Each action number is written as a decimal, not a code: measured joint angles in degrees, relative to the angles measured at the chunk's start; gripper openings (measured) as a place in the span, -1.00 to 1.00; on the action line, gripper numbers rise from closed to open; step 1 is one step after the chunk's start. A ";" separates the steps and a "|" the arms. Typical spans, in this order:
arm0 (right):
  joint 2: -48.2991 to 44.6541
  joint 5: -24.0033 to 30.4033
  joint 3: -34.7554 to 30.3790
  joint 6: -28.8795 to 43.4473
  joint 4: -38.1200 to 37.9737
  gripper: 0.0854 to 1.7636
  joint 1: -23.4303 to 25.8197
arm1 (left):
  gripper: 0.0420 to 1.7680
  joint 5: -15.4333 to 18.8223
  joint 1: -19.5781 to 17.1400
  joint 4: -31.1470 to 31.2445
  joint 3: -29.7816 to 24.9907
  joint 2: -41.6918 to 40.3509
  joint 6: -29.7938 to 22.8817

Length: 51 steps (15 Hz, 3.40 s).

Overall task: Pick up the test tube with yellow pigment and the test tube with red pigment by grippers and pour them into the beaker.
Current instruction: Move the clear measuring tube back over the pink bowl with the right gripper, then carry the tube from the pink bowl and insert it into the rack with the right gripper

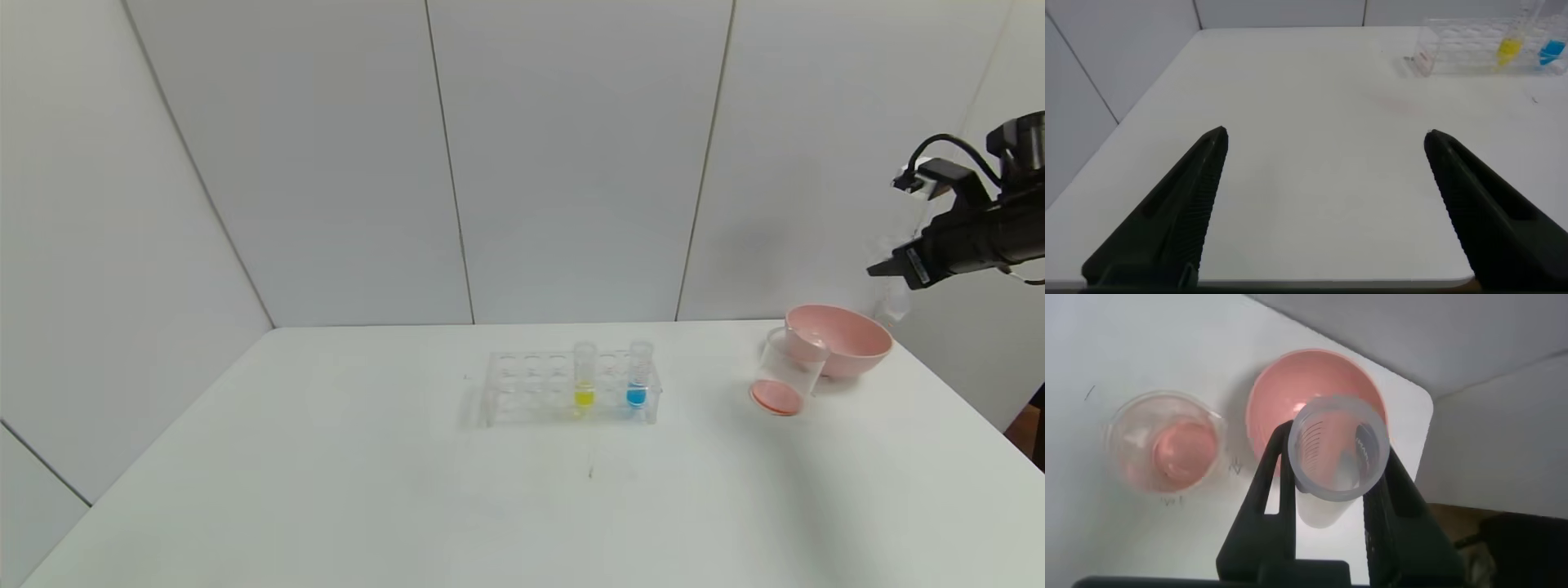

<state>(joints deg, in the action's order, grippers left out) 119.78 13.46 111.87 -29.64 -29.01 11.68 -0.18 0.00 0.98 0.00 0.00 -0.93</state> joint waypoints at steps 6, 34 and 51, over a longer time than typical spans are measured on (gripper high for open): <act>-0.02 0.00 -8.24 12.53 22.48 -0.47 1.05 | 0.94 0.02 0.00 0.00 0.00 0.00 0.00; 8.57 -4.55 -30.84 24.49 59.47 -0.36 2.05 | 0.94 0.02 0.00 0.00 0.00 0.00 -0.02; 2.38 -3.99 -34.58 24.47 57.11 0.79 0.55 | 0.94 0.02 0.00 0.00 0.00 0.00 -0.02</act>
<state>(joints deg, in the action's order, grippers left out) 122.16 9.47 77.29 -5.17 28.10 12.23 -0.16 0.00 0.98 0.00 0.00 -0.95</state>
